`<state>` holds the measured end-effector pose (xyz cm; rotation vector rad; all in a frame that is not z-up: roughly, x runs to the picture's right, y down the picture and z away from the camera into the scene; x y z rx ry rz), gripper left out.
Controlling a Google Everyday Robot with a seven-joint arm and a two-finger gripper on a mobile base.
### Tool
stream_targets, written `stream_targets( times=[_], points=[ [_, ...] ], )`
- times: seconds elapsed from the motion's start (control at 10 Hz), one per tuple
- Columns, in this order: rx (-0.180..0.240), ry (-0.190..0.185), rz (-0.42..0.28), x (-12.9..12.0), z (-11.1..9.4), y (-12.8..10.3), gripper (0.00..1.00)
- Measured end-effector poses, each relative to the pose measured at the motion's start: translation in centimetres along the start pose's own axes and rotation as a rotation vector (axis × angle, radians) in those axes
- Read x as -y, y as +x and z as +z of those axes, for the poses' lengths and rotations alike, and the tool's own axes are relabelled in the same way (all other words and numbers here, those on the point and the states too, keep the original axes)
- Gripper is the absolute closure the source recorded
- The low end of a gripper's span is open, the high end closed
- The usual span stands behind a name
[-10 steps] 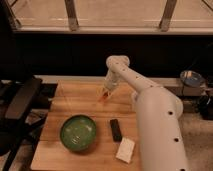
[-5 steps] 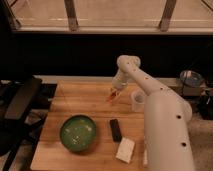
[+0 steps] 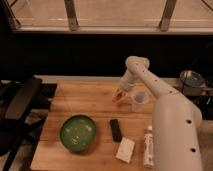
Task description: Drag the pepper across the table
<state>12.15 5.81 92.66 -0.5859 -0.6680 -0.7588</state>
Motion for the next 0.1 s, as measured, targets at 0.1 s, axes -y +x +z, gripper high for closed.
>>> stream_targets(
  times=[0.1],
  points=[
    [0.004,0.004,0.007,-0.74,-0.17,0.20,0.98]
  ],
)
